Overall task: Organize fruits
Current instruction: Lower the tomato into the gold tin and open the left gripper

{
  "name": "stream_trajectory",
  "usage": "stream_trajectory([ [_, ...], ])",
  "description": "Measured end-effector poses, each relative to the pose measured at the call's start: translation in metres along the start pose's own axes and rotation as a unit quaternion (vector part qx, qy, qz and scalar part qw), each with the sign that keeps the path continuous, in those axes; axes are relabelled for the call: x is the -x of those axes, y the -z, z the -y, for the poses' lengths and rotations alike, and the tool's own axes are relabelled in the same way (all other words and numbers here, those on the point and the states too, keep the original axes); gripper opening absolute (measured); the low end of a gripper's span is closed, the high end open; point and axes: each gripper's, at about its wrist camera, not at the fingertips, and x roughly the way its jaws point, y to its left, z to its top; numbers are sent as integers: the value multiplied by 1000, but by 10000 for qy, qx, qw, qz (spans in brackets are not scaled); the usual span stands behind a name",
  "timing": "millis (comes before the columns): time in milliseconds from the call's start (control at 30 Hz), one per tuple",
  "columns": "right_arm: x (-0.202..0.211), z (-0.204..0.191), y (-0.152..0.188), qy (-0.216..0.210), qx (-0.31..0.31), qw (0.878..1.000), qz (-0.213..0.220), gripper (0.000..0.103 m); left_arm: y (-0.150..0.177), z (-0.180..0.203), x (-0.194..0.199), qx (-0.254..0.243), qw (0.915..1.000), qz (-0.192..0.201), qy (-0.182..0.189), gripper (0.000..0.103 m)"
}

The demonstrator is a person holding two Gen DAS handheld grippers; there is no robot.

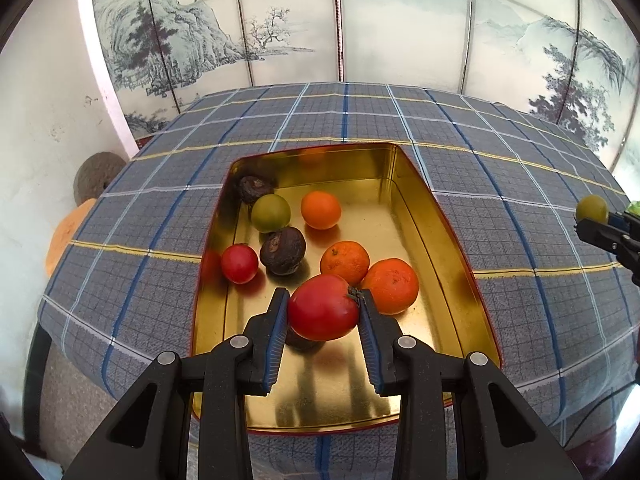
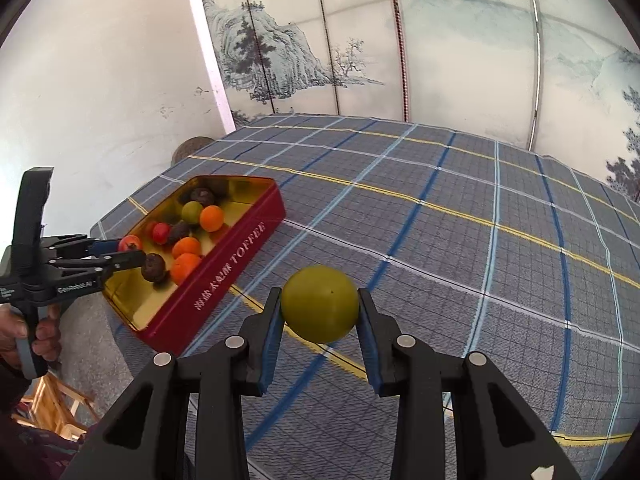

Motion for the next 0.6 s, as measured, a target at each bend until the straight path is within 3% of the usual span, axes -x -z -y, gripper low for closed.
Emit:
stream_trajectory([
  [533,6,-30,-15,-140,260,9995,94,33,5,-1,12,-113,9990,347,-248,36],
  [600,6,-33,-16,-147,277,9995,102,33,4,-1,17,-135,9983,464,-314,42],
])
